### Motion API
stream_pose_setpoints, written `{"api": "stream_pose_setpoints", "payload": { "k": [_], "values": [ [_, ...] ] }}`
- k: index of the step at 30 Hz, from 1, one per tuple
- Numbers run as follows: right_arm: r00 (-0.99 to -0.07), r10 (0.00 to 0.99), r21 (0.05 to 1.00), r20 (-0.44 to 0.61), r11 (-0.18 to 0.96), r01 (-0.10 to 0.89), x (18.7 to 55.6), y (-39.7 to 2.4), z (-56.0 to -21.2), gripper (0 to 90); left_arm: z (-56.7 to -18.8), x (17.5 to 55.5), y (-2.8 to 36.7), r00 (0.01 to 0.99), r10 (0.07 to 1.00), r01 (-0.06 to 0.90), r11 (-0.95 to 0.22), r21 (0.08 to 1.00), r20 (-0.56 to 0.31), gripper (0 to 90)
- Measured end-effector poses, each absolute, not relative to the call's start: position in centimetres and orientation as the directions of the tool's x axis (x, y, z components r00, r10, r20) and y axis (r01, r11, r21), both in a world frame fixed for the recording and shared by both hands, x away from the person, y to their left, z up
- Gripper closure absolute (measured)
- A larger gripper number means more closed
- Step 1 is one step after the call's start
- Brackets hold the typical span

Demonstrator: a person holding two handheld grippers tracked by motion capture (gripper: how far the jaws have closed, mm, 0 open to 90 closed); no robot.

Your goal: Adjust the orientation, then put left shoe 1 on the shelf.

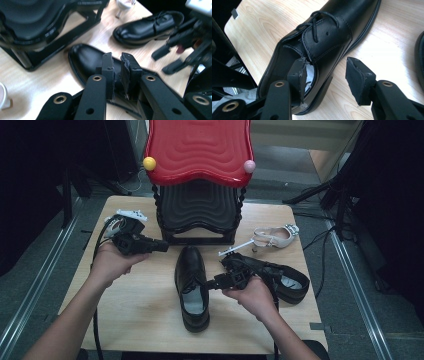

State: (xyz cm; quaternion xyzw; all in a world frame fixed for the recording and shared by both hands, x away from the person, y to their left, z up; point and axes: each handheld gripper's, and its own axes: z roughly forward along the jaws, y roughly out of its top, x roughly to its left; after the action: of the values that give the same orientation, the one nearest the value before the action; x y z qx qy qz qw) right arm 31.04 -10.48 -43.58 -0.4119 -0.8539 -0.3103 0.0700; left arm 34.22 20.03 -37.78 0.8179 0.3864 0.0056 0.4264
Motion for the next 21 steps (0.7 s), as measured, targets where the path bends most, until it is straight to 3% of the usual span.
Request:
{"api": "stream_pose_setpoints", "payload": {
  "k": [6, 21],
  "values": [
    [-0.637, 0.671, 0.457, 0.380, 0.462, 0.760, 30.9, -9.9, -43.9, 55.0, -35.4, 35.5, 19.2, 0.728, 0.621, 0.600, -0.372, 0.709, -0.291, 89.8],
    [-0.605, 0.688, 0.408, 0.402, 0.457, 0.791, 30.8, -9.4, -44.2, 52.1, -28.0, 38.1, 18.5, 0.729, 0.653, 0.532, -0.354, 0.769, -0.203, 89.7]
  ]
}}
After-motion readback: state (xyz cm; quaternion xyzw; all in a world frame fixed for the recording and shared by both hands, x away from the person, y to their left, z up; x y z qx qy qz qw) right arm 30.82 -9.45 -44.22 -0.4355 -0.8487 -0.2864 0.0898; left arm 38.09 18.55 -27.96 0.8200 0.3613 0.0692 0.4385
